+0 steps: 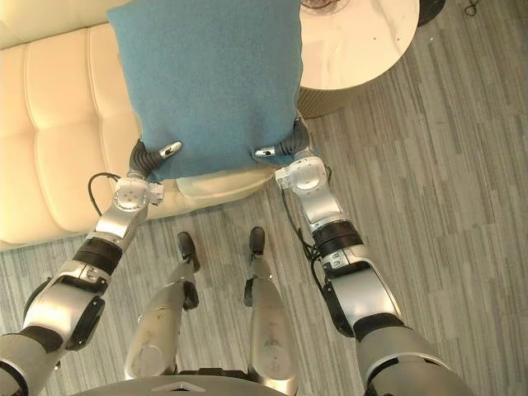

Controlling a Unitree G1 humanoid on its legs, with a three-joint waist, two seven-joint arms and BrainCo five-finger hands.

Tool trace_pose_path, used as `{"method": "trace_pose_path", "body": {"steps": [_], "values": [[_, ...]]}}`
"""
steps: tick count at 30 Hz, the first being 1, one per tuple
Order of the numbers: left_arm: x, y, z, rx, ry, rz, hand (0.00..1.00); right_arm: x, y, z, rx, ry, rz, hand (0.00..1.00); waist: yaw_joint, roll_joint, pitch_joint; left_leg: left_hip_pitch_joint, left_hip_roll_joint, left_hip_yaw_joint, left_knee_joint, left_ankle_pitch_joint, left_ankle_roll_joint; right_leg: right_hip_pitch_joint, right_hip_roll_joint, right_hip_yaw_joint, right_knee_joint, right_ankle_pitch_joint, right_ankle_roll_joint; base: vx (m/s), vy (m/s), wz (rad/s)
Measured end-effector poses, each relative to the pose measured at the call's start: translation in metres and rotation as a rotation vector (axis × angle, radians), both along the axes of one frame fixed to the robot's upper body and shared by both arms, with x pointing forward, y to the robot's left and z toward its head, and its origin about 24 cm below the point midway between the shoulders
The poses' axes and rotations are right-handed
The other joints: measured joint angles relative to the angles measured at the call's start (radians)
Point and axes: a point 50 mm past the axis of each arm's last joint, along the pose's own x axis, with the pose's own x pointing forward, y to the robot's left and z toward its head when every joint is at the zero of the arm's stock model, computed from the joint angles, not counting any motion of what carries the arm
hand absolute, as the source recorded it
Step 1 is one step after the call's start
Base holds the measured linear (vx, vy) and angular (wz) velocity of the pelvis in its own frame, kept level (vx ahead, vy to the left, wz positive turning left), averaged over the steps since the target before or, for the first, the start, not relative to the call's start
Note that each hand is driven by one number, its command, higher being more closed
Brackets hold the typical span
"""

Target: Pick up cushions and gather them together orderly.

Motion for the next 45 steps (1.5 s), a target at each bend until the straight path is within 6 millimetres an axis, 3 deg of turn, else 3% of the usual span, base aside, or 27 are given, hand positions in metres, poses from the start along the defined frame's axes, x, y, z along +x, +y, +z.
{"method": "trace_pose_path", "body": {"steps": [8, 17, 21, 23, 28, 30, 39, 45], "values": [[0.006, 0.004, 0.029, 0.025, -0.088, 0.001, 1.00, 0.003, 0.001, 0.015, -0.206, -0.048, -0.005, 1.00, 0.000, 0.000, 0.000, -0.005, 0.004, 0.005, -0.020, 0.007, -0.010, -0.013, 0.001, -0.009, 0.001, -0.001, -0.003, -0.01, -0.005, 0.00], [0.001, -0.003, 0.055, -0.016, -0.199, -0.061, 1.00, 0.002, 0.001, 0.017, -0.186, -0.058, -0.003, 1.00, 0.000, 0.002, -0.002, 0.008, 0.020, 0.023, -0.036, 0.024, -0.018, -0.006, 0.013, -0.020, -0.001, -0.004, -0.010, 0.00, -0.004, 0.00], [-0.006, -0.001, 0.042, -0.042, -0.176, -0.063, 1.00, -0.008, 0.002, -0.001, -0.074, -0.031, 0.007, 1.00, -0.001, 0.003, -0.005, 0.062, 0.022, 0.025, -0.046, 0.020, -0.023, 0.044, 0.018, -0.022, -0.005, -0.017, -0.013, 0.04, -0.029, -0.01], [-0.016, 0.003, 0.025, -0.057, -0.147, -0.061, 1.00, -0.021, 0.005, -0.030, 0.017, 0.031, 0.013, 1.00, -0.001, 0.002, -0.046, 0.078, 0.020, 0.024, -0.072, 0.021, -0.029, 0.053, 0.022, -0.022, -0.016, -0.022, -0.012, 0.06, -0.027, -0.02], [-0.037, 0.008, -0.001, -0.112, -0.100, -0.064, 1.00, -0.046, 0.015, -0.064, 0.172, 0.091, 0.029, 1.00, -0.011, 0.002, -0.057, 0.159, 0.018, 0.012, -0.092, 0.017, -0.037, 0.158, 0.032, -0.028, -0.078, -0.019, -0.010, 0.09, -0.024, 0.01], [-0.047, 0.012, -0.018, -0.130, -0.055, -0.054, 1.00, -0.056, 0.019, -0.080, 0.216, 0.131, 0.031, 1.00, -0.017, 0.001, -0.096, 0.176, 0.018, 0.003, -0.093, 0.012, -0.044, 0.191, 0.035, -0.028, -0.111, -0.011, -0.011, 0.12, -0.030, 0.01], [-0.097, 0.014, -0.055, -0.177, 0.016, -0.054, 1.00, -0.107, 0.015, -0.118, 0.377, 0.221, 0.041, 1.00, -0.036, 0.016, -0.199, 0.305, 0.020, -0.042, -0.094, -0.025, -0.055, 0.353, 0.045, -0.050, -0.161, -0.031, -0.010, 0.08, -0.003, 0.05], [-0.124, 0.018, -0.068, -0.260, 0.052, -0.004, 1.00, -0.124, 0.021, -0.133, 0.482, 0.279, 0.055, 1.00, -0.033, 0.026, -0.256, 0.359, 0.017, -0.065, -0.095, -0.029, -0.058, 0.406, 0.044, -0.071, -0.138, -0.058, -0.011, 0.02, 0.025, 0.12]]}}
